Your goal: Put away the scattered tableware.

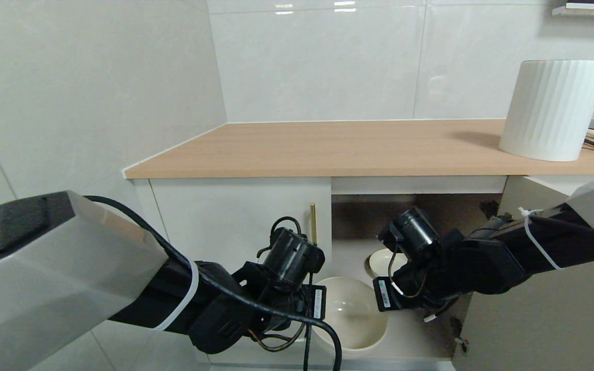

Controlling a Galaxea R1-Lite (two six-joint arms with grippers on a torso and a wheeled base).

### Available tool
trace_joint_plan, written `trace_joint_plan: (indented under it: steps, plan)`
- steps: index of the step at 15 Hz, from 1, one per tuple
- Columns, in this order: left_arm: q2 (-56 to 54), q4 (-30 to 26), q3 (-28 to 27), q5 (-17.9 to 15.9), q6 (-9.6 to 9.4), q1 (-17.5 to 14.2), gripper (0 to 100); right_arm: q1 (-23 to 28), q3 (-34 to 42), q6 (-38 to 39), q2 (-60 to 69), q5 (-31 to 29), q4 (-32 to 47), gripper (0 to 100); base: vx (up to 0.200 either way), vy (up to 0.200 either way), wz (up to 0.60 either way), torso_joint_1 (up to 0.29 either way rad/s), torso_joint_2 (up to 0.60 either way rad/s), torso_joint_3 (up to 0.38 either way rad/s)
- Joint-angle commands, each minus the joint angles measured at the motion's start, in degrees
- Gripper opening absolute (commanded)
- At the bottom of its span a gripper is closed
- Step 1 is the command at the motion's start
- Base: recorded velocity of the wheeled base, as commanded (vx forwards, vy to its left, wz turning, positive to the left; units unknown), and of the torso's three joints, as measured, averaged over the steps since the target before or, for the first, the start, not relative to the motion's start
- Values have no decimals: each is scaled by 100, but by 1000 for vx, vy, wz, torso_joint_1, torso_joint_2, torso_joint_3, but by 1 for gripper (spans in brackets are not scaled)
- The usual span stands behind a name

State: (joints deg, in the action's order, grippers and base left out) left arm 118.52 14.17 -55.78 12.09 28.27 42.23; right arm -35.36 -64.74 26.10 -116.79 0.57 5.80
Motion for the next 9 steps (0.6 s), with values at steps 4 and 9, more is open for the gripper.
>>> trace_joint_plan:
  steps: [4, 9]
  plan:
    - [-22, 78, 6, 12, 3, 5, 100, -6, -3, 0, -11, 13, -9, 0, 0, 0, 0, 0, 0, 0]
    - [-241, 157, 33, 74, 3, -22, 100, 91, 14, -8, -143, -224, -194, 0, 0, 0, 0, 0, 0, 0]
